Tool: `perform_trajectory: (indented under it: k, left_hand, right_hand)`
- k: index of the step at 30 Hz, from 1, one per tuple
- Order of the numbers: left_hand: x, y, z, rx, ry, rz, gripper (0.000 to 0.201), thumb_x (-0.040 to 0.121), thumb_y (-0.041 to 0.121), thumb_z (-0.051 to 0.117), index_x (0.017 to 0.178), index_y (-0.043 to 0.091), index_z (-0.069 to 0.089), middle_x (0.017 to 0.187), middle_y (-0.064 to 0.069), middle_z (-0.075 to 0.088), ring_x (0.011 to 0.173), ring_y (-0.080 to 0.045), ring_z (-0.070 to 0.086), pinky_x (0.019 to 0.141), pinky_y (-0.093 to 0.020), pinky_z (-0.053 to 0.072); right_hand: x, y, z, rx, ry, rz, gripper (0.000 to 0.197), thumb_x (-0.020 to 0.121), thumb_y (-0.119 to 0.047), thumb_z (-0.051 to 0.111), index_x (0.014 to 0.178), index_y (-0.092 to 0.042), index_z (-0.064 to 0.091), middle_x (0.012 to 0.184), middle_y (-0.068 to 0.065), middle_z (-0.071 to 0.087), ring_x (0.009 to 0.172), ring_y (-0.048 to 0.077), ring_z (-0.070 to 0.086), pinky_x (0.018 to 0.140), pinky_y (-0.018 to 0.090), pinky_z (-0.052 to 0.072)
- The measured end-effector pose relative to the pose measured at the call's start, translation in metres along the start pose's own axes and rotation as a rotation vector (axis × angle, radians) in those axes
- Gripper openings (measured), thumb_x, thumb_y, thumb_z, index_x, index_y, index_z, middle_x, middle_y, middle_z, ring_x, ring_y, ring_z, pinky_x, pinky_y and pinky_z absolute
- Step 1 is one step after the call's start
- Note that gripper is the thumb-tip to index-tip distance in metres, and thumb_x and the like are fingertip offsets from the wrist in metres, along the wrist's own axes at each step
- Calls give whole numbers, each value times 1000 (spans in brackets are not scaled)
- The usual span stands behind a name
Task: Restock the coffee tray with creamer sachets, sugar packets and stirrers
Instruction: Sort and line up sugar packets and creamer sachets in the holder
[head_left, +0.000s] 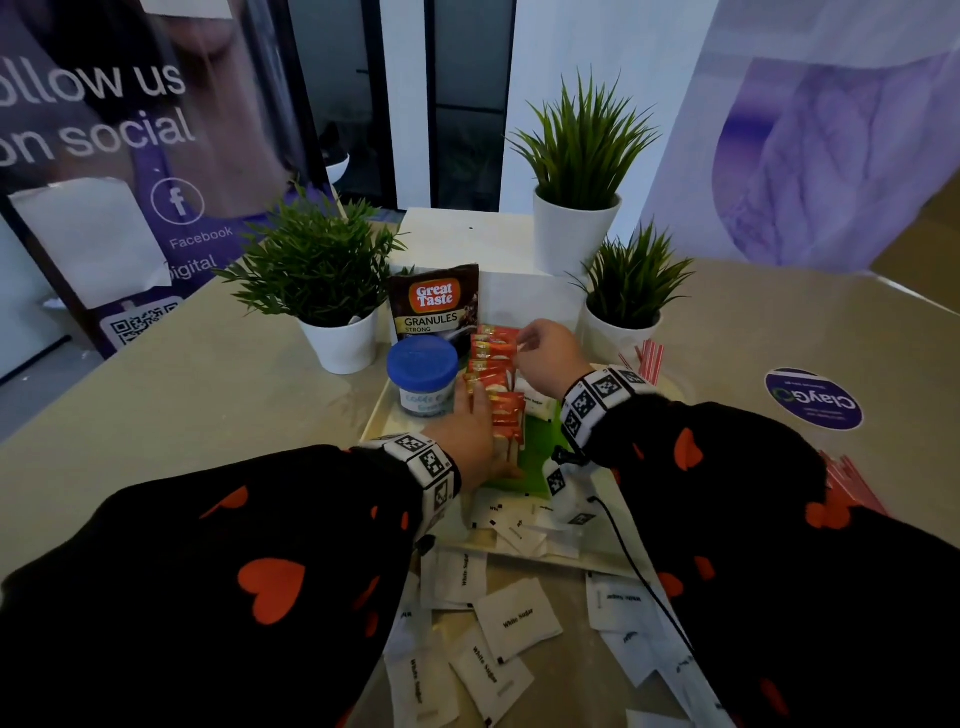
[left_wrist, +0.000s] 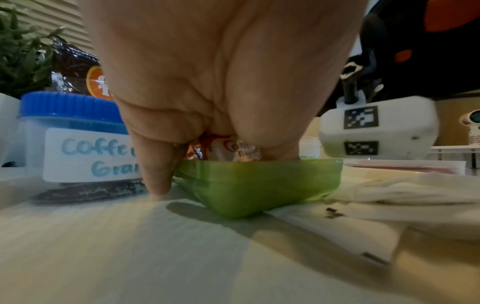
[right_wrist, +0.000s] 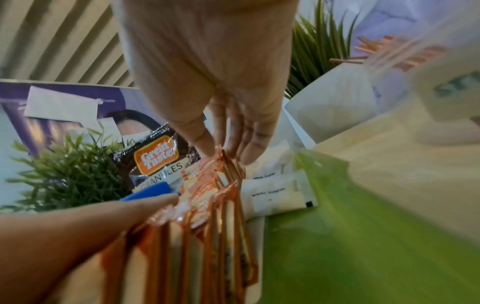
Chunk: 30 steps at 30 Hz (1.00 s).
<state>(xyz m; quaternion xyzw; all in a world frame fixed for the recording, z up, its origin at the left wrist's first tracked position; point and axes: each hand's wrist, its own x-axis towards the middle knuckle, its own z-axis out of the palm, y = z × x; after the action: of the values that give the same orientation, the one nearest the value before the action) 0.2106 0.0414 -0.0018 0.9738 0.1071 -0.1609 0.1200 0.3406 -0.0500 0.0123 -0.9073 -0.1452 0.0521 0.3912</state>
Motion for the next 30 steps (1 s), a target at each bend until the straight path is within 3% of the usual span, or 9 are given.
perform_trajectory:
  k: [3, 6, 7, 10, 13, 15, 23, 26, 30]
  left_hand:
    - [2, -2, 1, -36, 20, -9, 136, 78, 62, 73, 153, 6, -26, 163, -16, -21, 151, -31, 19, 119, -46, 30]
    - [2, -2, 1, -62, 31, -19, 139, 75, 59, 77, 153, 8, -26, 165, -15, -17, 151, -29, 19, 120, -45, 30]
    - [2, -2, 0, -70, 35, -27, 139, 74, 58, 78, 153, 9, -25, 165, -14, -15, 151, -29, 20, 119, -44, 30]
    - [3, 1, -3, -77, 32, -53, 139, 74, 55, 80, 154, 10, -24, 166, -14, -12, 151, -29, 22, 119, -44, 31]
    - [1, 2, -4, -72, 41, -58, 138, 75, 54, 80, 154, 9, -24, 166, -15, -11, 150, -30, 24, 118, -43, 33]
    - [-1, 2, -3, -49, 66, -51, 137, 76, 54, 79, 154, 8, -23, 165, -16, -14, 150, -30, 24, 118, -42, 33]
    - [-2, 6, -4, -13, 90, -68, 124, 85, 44, 73, 154, 13, -25, 162, -17, -24, 147, -29, 31, 113, -42, 41]
    - [-3, 6, -3, 7, 111, -78, 121, 87, 38, 72, 154, 14, -25, 161, -19, -28, 141, -32, 41, 109, -44, 45]
    - [-2, 6, -3, -6, 64, -49, 124, 85, 42, 74, 154, 17, -27, 160, -17, -31, 135, -31, 48, 107, -44, 47]
  right_hand:
    - [-2, 8, -6, -7, -19, 148, 10, 88, -6, 61, 94, -3, 68, 95, 12, 71, 86, 28, 71, 79, 41, 62]
    - [-11, 11, -7, -72, -233, 184, 18, 90, -9, 63, 105, -1, 68, 96, 11, 69, 73, 18, 67, 60, 24, 59]
    - [-13, 11, -5, -102, -269, 169, 21, 90, -11, 65, 107, 0, 68, 99, 11, 69, 75, 17, 66, 63, 23, 59]
    - [-20, 8, 3, -74, -281, 190, 27, 81, -14, 75, 106, -3, 73, 102, 13, 74, 91, 25, 72, 87, 40, 62]
    - [-25, 8, 4, 9, -300, 196, 28, 79, -8, 75, 107, -9, 73, 108, 12, 72, 102, 29, 70, 94, 43, 58]
    - [-27, 12, 2, 164, -292, 239, 22, 78, 1, 77, 94, -12, 73, 103, 11, 72, 101, 28, 70, 96, 45, 57]
    - [-33, 10, 5, 171, -419, 205, 13, 87, -12, 76, 100, -12, 73, 98, 9, 75, 95, 26, 72, 91, 42, 59]
    - [-33, 7, 6, 160, -319, 123, 7, 86, -13, 77, 92, -16, 72, 96, 5, 73, 95, 22, 70, 91, 39, 58]
    - [-32, 1, 8, 54, -259, 91, 8, 90, -16, 72, 89, -21, 66, 94, 1, 68, 88, 17, 66, 77, 29, 55]
